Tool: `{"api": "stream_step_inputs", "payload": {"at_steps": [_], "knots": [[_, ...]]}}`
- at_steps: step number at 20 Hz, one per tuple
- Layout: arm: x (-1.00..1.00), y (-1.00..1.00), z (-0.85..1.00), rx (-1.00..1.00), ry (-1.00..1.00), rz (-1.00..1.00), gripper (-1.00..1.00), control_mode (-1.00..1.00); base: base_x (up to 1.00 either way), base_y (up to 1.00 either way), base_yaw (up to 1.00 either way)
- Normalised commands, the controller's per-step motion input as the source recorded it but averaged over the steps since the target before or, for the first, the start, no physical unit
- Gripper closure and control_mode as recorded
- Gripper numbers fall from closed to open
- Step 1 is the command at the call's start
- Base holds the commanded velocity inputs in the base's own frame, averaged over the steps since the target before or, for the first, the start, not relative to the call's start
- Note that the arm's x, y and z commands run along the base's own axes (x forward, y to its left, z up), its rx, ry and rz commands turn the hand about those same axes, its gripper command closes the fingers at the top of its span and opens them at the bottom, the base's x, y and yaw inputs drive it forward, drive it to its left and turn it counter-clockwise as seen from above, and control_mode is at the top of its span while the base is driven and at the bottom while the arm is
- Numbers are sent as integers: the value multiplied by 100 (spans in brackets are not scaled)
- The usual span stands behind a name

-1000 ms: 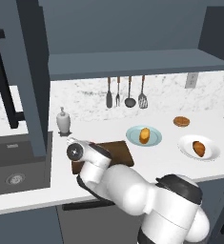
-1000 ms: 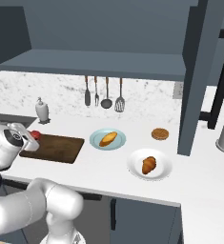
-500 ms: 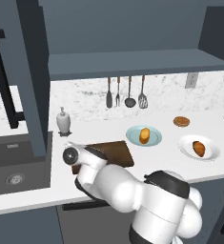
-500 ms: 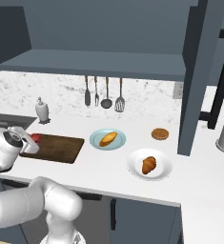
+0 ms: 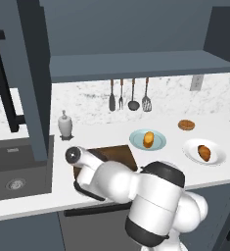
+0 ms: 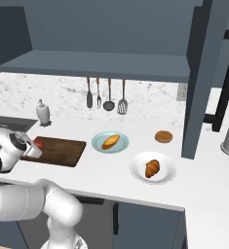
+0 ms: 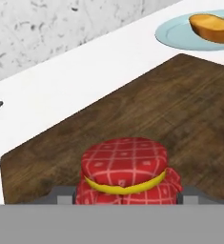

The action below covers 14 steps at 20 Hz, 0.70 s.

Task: From the different types of pastries on the counter, select a croissant and place it on the cutting board. Then retrieve a jar of jam from the cabinet and place it alongside the croissant on the cutting board.

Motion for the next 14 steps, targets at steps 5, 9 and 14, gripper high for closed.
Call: {"api": "stream_step_inputs", "payload": {"at_steps": [5, 9, 14], "knots": [[19, 1, -26, 0, 7, 0, 100, -100, 0, 0, 0], [21, 1, -6, 0, 0, 0, 100, -100, 0, 0, 0], [-1, 19, -31, 0, 0, -1, -100, -100, 0, 0, 0]]}}
